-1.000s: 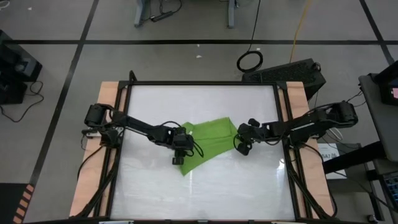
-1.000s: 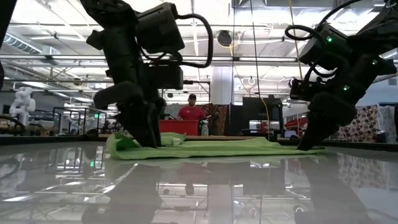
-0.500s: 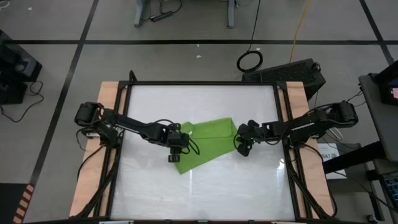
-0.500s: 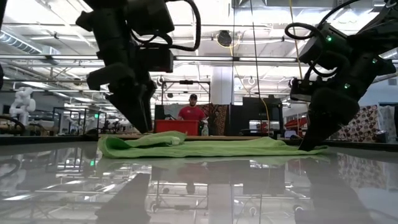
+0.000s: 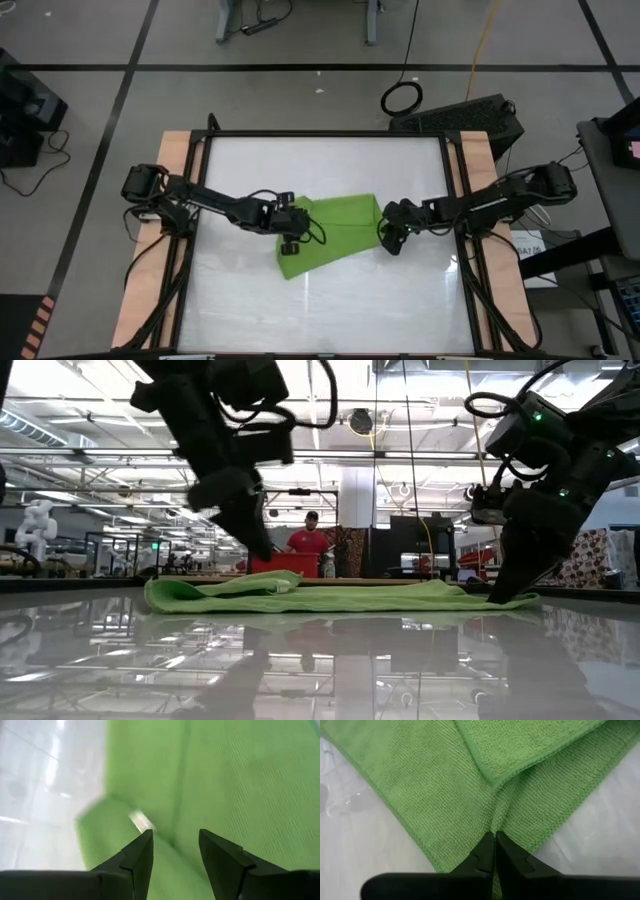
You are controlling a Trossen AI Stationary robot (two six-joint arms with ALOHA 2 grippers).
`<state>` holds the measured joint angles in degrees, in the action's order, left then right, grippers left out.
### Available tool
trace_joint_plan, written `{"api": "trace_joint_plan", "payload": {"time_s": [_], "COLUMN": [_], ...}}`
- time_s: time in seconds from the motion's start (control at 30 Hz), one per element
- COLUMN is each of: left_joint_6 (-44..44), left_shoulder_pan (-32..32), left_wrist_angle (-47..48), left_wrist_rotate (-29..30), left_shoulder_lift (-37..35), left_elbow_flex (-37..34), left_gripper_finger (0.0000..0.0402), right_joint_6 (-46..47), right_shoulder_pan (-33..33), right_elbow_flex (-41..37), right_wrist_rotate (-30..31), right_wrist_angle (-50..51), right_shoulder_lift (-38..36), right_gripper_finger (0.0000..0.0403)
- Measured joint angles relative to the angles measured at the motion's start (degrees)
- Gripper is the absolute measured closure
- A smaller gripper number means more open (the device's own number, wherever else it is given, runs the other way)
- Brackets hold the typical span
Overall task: Roll towel
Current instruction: Fold the green towel
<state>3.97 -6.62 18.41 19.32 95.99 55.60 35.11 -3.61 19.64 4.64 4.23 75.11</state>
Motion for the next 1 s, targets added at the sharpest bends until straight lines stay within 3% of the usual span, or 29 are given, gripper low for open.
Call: {"api": "trace_joint_plan", "payload": {"time_s": [0.3,0.8,0.9,1.0], "left_joint_6": [-2.59,5.24,6.22,5.94], "left_shoulder_pan": [4.00,6.68,6.68,6.68], "left_wrist_angle": [-12.26,-11.91,-11.43,-11.54], "left_wrist_rotate": [2.82,2.92,5.21,6.63], "left_shoulder_lift": [3.32,8.77,8.93,8.93], "left_elbow_flex": [0.01,0.01,0.01,0.01], "left_gripper_finger": [0.0236,0.0237,0.0257,0.0304], "right_joint_6": [1.12,0.87,0.83,0.71], "right_shoulder_pan": [-1.17,-1.21,-1.21,-1.21], "right_elbow_flex": [-0.04,-0.09,-0.09,-0.07], "right_wrist_rotate": [1.45,2.57,2.74,2.78], "right_wrist_angle": [-0.15,-0.76,-1.01,-1.09], "right_shoulder_lift": [-0.02,-0.09,-0.11,-0.11], "right_gripper_finger": [0.0394,0.0394,0.0394,0.0394]}}
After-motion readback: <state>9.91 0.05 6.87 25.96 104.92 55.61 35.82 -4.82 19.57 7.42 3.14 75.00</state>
